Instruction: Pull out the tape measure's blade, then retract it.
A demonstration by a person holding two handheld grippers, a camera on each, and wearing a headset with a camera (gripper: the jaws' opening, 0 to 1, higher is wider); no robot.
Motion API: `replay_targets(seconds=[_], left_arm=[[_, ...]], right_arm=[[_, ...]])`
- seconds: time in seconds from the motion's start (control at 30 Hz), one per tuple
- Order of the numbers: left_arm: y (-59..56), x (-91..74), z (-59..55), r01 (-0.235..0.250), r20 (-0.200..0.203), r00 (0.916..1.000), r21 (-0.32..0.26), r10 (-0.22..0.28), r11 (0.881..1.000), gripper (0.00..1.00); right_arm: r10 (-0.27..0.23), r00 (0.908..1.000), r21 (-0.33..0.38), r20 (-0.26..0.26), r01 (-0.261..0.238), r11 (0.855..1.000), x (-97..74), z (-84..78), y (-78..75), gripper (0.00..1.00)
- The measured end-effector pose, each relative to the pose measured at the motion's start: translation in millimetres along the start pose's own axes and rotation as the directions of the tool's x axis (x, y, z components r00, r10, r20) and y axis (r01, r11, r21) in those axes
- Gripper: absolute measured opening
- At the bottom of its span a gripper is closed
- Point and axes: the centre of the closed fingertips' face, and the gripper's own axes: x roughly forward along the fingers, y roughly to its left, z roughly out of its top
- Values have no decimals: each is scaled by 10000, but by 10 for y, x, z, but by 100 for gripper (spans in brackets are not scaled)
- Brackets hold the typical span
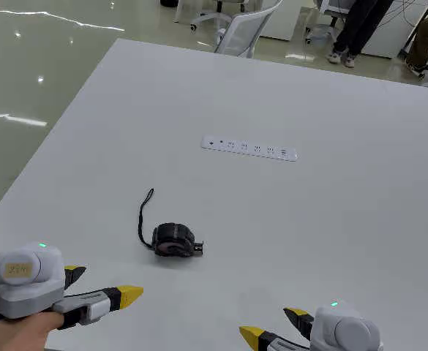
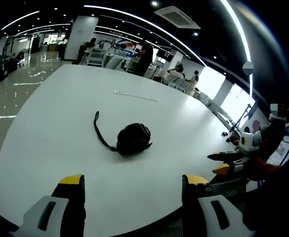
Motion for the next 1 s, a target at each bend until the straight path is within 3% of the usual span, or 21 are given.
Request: replay_targets(seconds=[0.5, 0.7, 1.0], left_arm=[[-88, 56, 52, 16, -273, 9996, 1468, 24, 9892, 77], [-102, 58, 103, 37, -213, 9998, 1789, 1, 9839, 77], [-79, 116, 88, 156, -224, 9997, 1579, -122, 9873, 77]], right_arm=[[-166, 9997, -208, 205, 171, 9996, 21, 106, -40, 71], [-157, 9998, -291, 131, 160, 9994, 27, 116, -35, 73], [-364, 9989, -345, 297, 374, 9987, 1, 142, -29, 74]])
